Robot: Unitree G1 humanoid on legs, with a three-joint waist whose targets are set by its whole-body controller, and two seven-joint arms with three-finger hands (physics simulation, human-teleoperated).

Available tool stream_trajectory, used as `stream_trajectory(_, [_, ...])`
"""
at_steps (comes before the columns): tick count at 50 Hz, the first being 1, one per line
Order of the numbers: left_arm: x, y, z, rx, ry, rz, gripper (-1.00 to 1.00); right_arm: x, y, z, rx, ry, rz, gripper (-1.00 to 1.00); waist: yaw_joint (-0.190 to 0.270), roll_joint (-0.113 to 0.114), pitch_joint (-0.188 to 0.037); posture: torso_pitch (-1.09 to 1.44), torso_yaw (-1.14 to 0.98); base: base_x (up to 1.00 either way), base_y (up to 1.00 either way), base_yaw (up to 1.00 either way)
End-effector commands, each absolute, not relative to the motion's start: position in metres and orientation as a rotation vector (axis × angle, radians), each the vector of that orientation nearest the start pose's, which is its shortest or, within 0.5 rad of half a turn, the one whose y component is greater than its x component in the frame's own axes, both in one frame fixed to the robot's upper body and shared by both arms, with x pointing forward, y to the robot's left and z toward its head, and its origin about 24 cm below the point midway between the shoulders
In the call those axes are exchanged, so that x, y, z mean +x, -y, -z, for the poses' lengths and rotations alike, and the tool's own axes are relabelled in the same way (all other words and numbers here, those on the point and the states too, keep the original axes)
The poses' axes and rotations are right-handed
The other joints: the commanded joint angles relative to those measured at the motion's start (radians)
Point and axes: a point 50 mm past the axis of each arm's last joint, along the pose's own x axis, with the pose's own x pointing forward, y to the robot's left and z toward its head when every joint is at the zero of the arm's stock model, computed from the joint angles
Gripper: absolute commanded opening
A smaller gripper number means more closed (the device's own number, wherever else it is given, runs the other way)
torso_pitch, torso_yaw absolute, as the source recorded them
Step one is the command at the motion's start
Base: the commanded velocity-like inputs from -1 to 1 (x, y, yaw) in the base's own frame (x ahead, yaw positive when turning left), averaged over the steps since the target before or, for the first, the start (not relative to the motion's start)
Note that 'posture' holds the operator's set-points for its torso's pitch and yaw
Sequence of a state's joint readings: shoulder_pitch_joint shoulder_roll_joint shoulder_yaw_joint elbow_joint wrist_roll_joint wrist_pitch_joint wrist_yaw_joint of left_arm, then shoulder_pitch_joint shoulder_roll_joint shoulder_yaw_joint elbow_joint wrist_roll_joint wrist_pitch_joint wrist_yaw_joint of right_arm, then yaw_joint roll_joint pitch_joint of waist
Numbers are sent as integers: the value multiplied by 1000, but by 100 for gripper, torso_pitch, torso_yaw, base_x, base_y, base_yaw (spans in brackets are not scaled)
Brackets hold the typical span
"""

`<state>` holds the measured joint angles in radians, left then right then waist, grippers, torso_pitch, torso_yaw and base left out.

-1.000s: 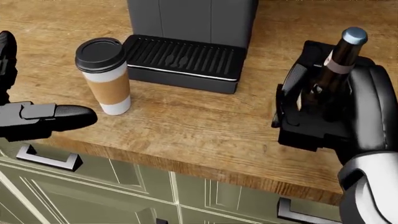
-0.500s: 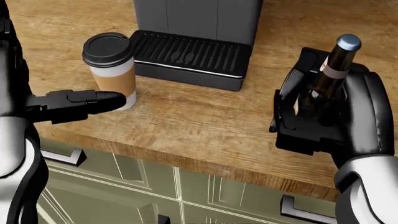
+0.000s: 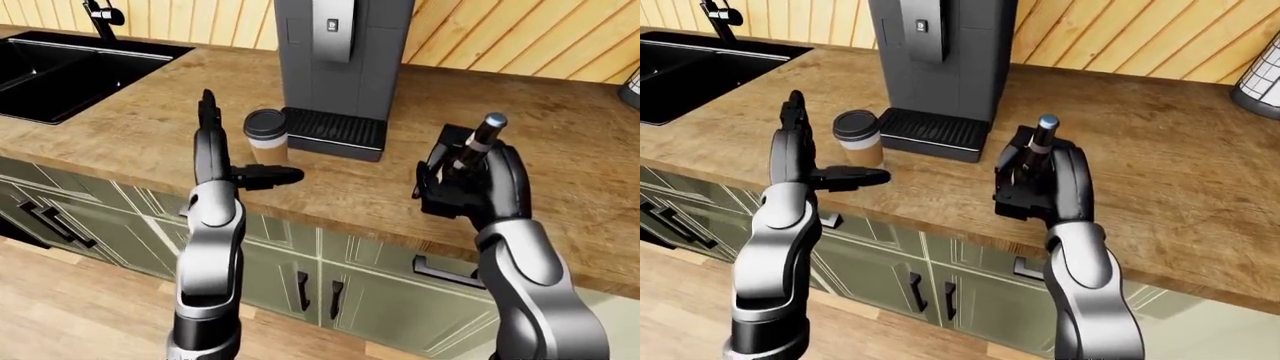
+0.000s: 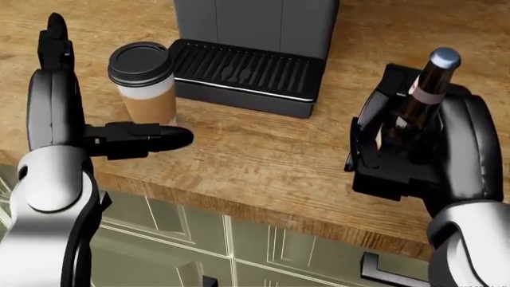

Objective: Move the drinks to the dining counter.

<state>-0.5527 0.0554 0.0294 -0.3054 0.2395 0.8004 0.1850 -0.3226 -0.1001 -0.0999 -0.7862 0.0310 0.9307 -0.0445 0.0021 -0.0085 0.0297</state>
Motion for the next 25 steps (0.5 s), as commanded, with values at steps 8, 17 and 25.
stream_trajectory(8, [321, -147, -204, 237, 169, -284, 100, 239, 159, -224, -60, 324, 52, -100, 0, -2, -30, 0, 0, 0, 0, 0])
stream_trajectory(17, [323, -145, -203, 237, 161, -281, 100, 238, 159, -223, -57, 322, 54, -100, -1, -2, -30, 0, 0, 0, 0, 0])
stream_trajectory(25, [326, -144, -204, 240, 159, -279, 80, 239, 159, -223, -57, 323, 54, -100, -2, -1, -30, 0, 0, 0, 0, 0])
